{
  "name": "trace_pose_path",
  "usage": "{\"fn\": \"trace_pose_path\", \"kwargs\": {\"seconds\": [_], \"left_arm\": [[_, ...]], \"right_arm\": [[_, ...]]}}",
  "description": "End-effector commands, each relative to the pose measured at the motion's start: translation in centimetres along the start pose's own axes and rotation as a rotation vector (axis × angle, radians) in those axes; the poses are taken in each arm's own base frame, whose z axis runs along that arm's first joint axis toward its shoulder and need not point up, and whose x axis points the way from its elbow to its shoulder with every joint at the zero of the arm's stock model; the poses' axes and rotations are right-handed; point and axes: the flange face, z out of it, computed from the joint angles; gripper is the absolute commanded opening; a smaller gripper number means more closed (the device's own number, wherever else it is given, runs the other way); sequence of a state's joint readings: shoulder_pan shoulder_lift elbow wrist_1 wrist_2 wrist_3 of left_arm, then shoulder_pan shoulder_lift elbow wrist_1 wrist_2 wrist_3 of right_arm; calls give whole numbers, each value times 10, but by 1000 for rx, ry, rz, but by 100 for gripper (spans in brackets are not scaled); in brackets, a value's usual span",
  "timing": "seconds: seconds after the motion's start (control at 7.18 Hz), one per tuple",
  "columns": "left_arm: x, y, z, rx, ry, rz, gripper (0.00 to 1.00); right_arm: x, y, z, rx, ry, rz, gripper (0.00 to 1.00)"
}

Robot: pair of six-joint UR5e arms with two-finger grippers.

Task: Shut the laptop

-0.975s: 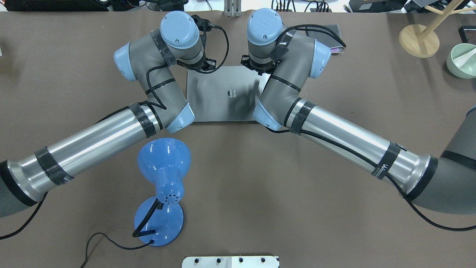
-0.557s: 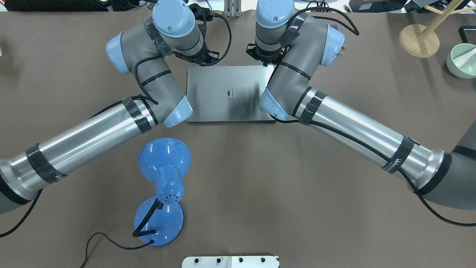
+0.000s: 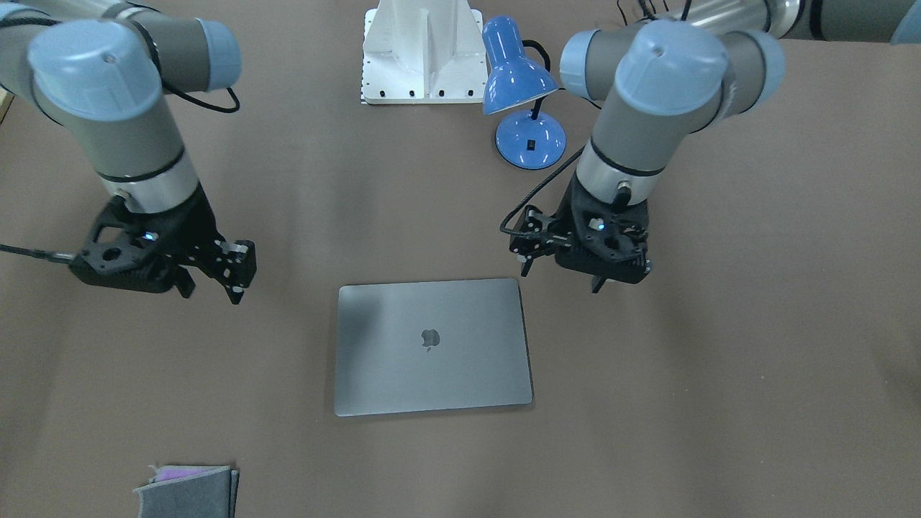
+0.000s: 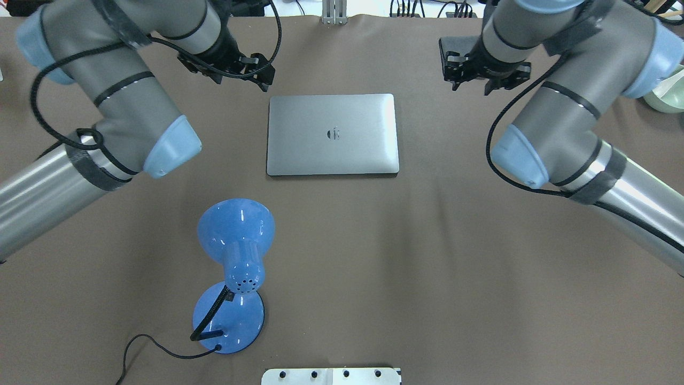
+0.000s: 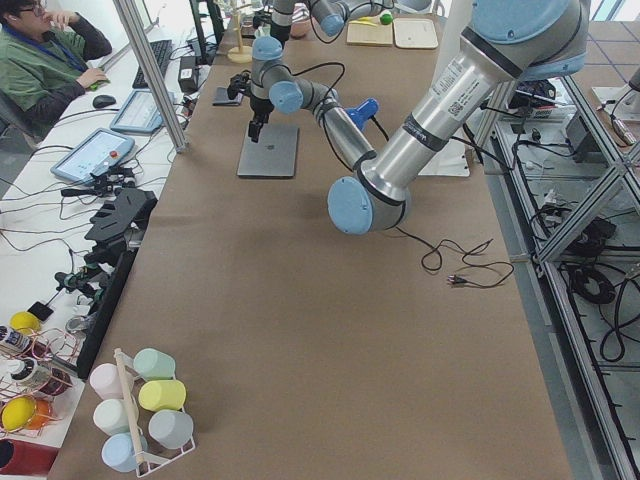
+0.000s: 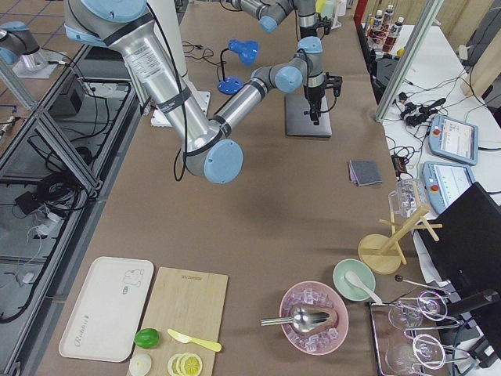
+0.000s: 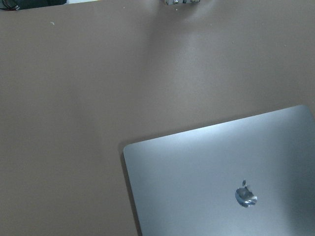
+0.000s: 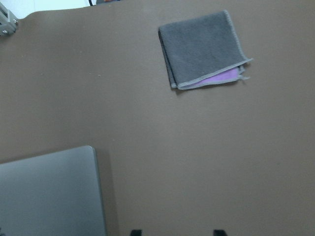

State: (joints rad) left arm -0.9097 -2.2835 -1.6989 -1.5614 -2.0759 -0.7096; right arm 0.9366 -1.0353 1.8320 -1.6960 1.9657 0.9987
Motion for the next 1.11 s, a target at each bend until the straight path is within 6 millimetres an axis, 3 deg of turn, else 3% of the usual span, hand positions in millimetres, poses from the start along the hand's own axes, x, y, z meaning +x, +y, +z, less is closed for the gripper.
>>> {"fn": "trace_pose_path", "kwargs": {"seconds": [0.0,0.28,0.42,0.56,0.7,0.84,0.98], "left_arm": [[-96,30,-63,-41,-5,102,99],[-228,52,-97,-64,4,173,99],[-292,77,-97,-96,-5,196,99],[-349,114,-89,-140,-29,234,99],[-412,162,-84,-190,-49,184,99],[-462,191,-80,-221,-64,93,99],[-497,222,-83,-224,-80,80,99]], "right_arm": [[116,21,-38,-61,-30,-128,100],[224,29,-44,-85,20,-226,100],[286,38,-46,-127,13,-274,100],[351,52,-50,-153,16,-308,100],[410,81,-41,-207,42,-305,100],[464,107,-36,-246,71,-278,100],[519,135,-35,-282,86,-315,100]]}}
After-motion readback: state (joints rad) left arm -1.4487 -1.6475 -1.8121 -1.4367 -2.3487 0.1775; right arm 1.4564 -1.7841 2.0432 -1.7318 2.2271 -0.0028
